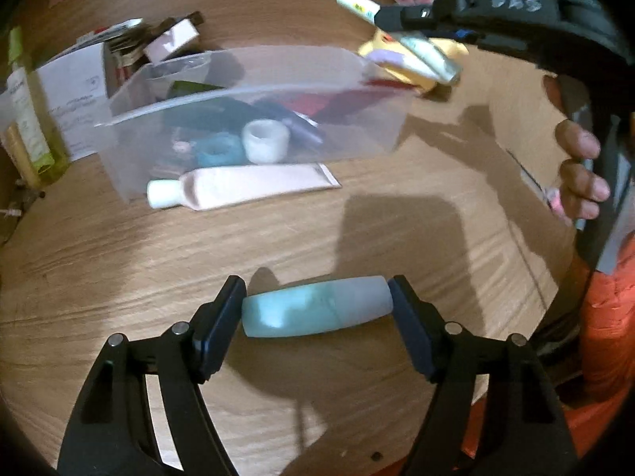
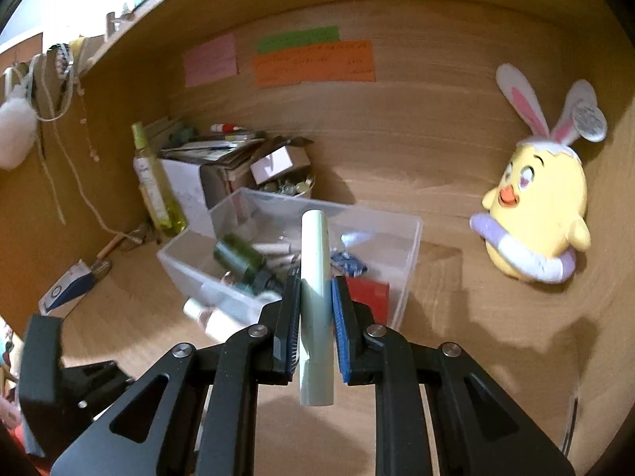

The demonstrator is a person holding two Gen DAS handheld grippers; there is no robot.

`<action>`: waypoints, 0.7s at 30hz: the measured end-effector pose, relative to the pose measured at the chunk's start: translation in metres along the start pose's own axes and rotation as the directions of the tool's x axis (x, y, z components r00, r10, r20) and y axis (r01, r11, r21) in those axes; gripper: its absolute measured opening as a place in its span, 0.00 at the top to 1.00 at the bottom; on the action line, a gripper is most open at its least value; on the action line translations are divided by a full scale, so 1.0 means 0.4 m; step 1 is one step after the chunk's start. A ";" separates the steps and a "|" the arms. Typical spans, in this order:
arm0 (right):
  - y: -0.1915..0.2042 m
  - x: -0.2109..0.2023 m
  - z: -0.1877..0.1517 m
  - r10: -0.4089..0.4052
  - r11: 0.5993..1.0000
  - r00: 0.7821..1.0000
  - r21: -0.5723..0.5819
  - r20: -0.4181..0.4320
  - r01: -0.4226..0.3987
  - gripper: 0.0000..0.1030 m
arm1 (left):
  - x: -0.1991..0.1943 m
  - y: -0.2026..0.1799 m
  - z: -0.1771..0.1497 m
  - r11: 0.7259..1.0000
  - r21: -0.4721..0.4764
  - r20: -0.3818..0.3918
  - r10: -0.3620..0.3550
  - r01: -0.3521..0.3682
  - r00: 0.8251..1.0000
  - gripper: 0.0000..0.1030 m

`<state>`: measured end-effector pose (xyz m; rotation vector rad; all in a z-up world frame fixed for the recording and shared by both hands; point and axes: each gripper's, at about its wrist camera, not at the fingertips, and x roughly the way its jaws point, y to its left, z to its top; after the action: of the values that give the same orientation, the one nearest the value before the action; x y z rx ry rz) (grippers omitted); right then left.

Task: Organize objects
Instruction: 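Carry the teal case toward the box while the right tool drops the green stick in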

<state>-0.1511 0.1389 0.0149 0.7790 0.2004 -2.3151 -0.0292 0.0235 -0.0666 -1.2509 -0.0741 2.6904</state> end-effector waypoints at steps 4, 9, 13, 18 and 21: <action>0.007 0.088 0.036 -0.007 1.000 0.998 -0.012 -0.061 0.006 0.86 | -0.015 0.039 0.016 0.999 -0.050 0.028 0.002 -0.001 1.000 0.29; 0.015 0.216 0.049 -0.012 1.000 0.986 -0.018 -0.166 0.009 0.86 | -0.034 0.084 0.032 0.995 -0.101 0.060 0.014 -0.008 0.998 0.29; 0.031 0.271 0.037 -0.023 0.999 0.978 -0.045 -0.209 0.013 0.86 | -0.057 0.120 0.047 0.991 -0.133 0.088 0.029 -0.017 0.996 0.29; 0.041 0.286 0.024 -0.014 0.999 0.973 -0.050 -0.232 0.003 0.86 | -0.078 0.162 0.080 0.987 -0.160 0.119 0.037 -0.018 0.992 0.29; 0.042 0.255 0.025 0.010 0.999 0.977 -0.039 -0.212 -0.019 0.85 | -0.093 0.179 0.110 0.986 -0.161 0.140 0.051 -0.029 0.989 0.29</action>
<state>-0.2053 0.0659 -0.0356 1.0029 0.3347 -2.2054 -0.0490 -0.0521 -0.0187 -1.1076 -0.2909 2.8550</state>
